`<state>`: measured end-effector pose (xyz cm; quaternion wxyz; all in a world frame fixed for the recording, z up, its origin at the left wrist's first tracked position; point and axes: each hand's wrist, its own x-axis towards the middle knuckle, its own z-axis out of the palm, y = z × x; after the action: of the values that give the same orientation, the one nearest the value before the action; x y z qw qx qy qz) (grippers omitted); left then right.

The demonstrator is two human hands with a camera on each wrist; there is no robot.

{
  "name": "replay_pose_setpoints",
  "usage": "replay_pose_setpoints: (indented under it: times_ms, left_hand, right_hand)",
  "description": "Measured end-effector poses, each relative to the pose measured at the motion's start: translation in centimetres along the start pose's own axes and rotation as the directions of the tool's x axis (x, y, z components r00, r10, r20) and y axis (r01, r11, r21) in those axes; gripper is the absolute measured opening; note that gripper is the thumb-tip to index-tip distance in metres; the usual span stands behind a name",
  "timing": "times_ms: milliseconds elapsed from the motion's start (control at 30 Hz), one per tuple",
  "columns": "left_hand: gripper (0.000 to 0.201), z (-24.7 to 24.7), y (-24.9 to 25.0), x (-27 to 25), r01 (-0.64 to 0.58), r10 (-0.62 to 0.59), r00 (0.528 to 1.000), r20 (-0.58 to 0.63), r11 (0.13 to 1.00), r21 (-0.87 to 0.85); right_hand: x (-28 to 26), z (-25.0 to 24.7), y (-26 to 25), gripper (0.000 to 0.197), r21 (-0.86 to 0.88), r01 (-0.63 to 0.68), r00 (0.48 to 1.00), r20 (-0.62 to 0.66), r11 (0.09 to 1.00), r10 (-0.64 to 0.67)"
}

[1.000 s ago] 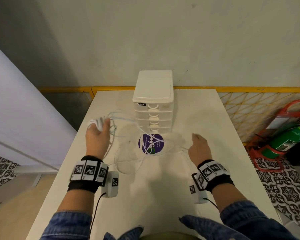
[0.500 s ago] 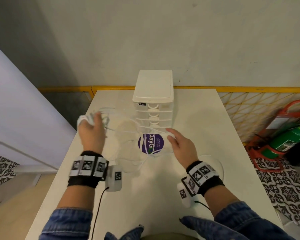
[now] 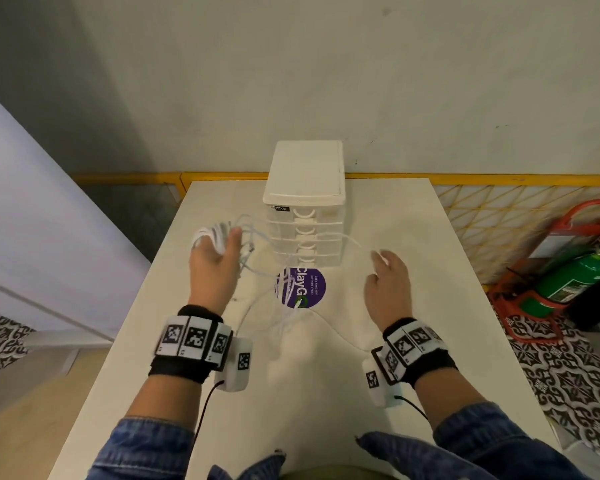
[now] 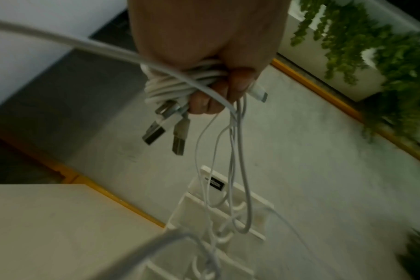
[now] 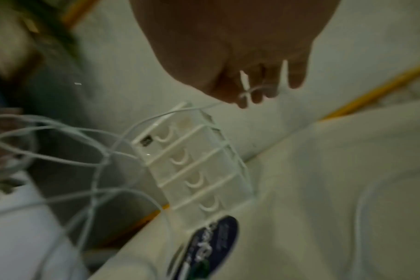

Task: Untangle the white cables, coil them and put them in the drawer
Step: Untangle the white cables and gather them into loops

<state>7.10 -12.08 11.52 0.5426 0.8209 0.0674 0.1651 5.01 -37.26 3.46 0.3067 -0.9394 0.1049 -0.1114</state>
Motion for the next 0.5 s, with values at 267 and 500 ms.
replay_pose_setpoints:
  times_ms: [267, 500]
  left_hand:
    - [0.070, 2.8, 1.0, -1.9, -0.003, 0.014, 0.992, 0.129, 0.996, -0.084]
    - [0.040, 2.5, 1.3, -1.9, 0.103, -0.076, 0.985, 0.155, 0.979, -0.173]
  right_hand:
    - [-0.4, 0.0, -6.8, 0.063, -0.245, 0.486, 0.859, -0.041, 0.839, -0.510]
    - [0.8, -1.0, -5.0, 0.029, -0.327, 0.444, 0.853, -0.130, 0.834, -0.506]
